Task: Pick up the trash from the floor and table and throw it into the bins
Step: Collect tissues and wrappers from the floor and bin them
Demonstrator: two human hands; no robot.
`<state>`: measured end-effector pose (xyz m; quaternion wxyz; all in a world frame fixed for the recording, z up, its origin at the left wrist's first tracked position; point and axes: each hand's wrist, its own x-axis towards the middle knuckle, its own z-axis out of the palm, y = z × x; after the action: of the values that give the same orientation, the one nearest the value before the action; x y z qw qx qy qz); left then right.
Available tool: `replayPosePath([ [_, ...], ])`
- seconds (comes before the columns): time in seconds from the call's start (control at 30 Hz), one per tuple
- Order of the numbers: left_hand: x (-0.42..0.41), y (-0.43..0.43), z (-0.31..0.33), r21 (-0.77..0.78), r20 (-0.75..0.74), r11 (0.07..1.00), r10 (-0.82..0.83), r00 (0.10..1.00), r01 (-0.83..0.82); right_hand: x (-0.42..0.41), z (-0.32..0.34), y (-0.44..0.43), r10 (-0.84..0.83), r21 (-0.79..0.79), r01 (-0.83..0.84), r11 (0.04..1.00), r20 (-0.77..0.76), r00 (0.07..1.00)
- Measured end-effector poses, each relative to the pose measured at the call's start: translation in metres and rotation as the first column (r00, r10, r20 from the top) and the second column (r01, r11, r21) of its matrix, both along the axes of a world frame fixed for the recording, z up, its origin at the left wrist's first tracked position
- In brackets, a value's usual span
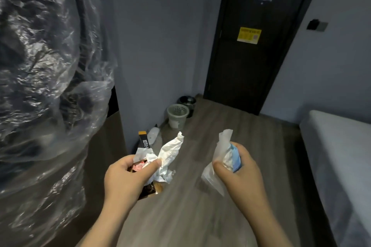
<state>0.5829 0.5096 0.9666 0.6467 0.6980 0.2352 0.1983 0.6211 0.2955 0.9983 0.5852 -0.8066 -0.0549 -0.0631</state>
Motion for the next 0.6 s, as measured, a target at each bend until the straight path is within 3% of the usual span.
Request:
replayPosePath([
  [0.23, 0.114, 0.003, -0.021, 0.035, -0.039, 0.999, -0.037, 0.999, 0.038, 0.104, -0.025, -0.001, -0.076, -0.006, 0.075, 0.997, -0.045, 0.996],
  [0.6, 0.326, -0.036, -0.022, 0.047, -0.051, 0.993, -0.106, 0.993, 0.108, 0.317, -0.02, -0.044, -0.063, 0.005, 0.064, 0.998, -0.023, 0.998],
])
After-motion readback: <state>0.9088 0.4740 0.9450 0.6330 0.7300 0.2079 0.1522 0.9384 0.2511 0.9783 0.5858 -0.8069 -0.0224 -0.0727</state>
